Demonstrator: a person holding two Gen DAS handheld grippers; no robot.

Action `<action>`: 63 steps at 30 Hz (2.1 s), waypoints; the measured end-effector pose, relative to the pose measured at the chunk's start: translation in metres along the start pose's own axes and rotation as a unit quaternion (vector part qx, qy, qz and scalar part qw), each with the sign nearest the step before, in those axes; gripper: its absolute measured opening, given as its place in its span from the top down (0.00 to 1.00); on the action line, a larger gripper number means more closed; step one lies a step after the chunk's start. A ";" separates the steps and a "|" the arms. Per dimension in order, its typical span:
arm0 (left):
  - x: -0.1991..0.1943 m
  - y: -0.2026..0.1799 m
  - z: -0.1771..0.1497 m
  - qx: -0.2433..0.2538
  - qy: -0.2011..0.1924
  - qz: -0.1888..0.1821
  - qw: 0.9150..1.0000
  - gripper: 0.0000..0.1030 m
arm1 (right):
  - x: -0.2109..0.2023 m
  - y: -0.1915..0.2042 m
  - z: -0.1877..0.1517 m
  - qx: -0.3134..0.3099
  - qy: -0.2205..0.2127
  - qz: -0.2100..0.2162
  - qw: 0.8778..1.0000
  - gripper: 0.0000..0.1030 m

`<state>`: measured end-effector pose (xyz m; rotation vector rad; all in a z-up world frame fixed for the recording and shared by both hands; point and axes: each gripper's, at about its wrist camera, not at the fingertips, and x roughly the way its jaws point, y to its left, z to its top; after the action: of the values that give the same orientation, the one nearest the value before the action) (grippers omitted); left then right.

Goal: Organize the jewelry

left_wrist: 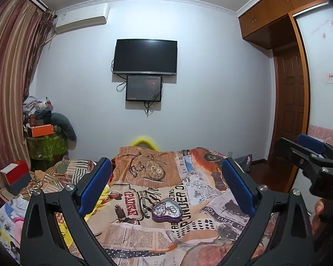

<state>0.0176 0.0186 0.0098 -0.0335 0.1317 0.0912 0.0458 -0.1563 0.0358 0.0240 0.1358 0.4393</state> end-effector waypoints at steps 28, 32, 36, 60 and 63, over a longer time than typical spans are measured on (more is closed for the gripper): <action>0.006 -0.001 -0.004 -0.003 0.007 -0.006 1.000 0.03 | 0.001 0.001 0.000 0.000 0.013 -0.004 1.000 0.01; 0.007 0.000 -0.003 -0.007 0.013 -0.018 1.000 0.03 | 0.001 0.000 0.000 0.001 0.014 -0.008 1.000 0.01; 0.008 0.002 -0.003 -0.009 0.016 -0.019 1.000 0.03 | 0.002 -0.001 0.000 0.004 0.016 -0.009 1.000 0.01; 0.010 0.004 -0.005 -0.014 0.022 -0.025 0.999 0.03 | 0.002 -0.002 -0.002 0.008 0.017 -0.010 1.000 0.01; 0.011 0.004 -0.006 -0.016 0.021 -0.027 0.999 0.03 | 0.002 -0.002 -0.003 0.008 0.018 -0.010 1.000 0.01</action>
<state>0.0275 0.0239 0.0022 -0.0714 0.1720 0.0394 0.0477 -0.1574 0.0330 0.0304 0.1741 0.4185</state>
